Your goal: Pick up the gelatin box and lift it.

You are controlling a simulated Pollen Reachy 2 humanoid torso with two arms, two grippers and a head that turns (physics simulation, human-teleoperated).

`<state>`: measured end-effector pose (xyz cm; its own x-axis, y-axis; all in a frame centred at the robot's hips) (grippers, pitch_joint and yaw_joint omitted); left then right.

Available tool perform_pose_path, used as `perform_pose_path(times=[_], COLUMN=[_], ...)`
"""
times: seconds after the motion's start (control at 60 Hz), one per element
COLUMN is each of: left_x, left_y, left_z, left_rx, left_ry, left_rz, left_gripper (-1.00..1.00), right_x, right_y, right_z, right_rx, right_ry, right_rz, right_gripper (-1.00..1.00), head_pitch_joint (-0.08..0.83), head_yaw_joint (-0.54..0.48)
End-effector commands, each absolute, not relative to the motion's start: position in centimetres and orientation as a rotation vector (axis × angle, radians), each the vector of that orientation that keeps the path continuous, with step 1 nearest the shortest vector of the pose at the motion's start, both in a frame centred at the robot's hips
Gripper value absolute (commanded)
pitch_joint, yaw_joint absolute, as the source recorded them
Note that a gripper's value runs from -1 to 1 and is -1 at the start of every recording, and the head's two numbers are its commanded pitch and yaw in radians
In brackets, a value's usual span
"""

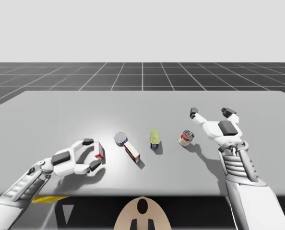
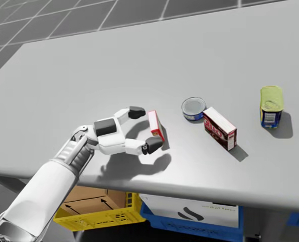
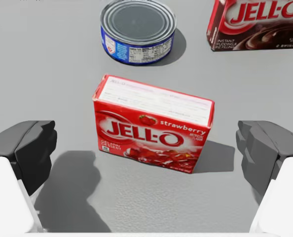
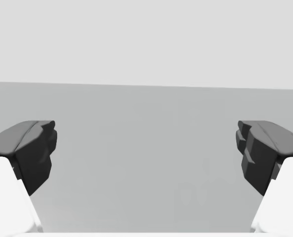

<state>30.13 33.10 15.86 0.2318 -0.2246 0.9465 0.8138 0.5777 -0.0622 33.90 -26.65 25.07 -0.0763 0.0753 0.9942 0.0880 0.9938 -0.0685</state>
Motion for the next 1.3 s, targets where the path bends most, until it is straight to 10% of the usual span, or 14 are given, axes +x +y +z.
perform_pose_path(times=[0.017,0.433,0.45,0.483,0.533,1.3], left_x=[31.3,32.0,32.0,31.8,31.6,31.5], left_y=[32.3,30.8,30.8,30.9,31.0,31.0], left_z=[15.6,14.9,14.8,14.7,14.6,18.2], left_rx=[-0.648,-0.648,-0.647,-0.649,-0.646,-0.586], left_ry=[-1.086,-1.065,-1.066,-1.065,-1.065,-1.162], left_rz=[-0.804,-0.839,-0.838,-0.840,-0.852,-0.808], left_gripper=[-1.00,-0.97,-0.88,0.77,1.00,1.00], right_x=[33.9,33.9,33.8,33.8,33.8,33.5], right_y=[-26.7,-26.8,-26.8,-26.8,-26.8,-26.7], right_z=[25.1,25.3,25.3,25.3,25.3,25.6], right_rx=[-0.126,-0.124,-0.124,-0.124,-0.124,-0.065], right_ry=[-1.652,-1.658,-1.658,-1.658,-1.659,-1.651], right_rz=[-0.010,-0.007,-0.007,-0.008,-0.007,-0.017], right_gripper=[-1.00,-1.00,-1.00,-1.00,-1.00,-1.00], head_pitch_joint=[0.720,0.721,0.720,0.720,0.719,0.372], head_yaw_joint=[0.37,0.35,0.35,0.35,0.35,0.39])
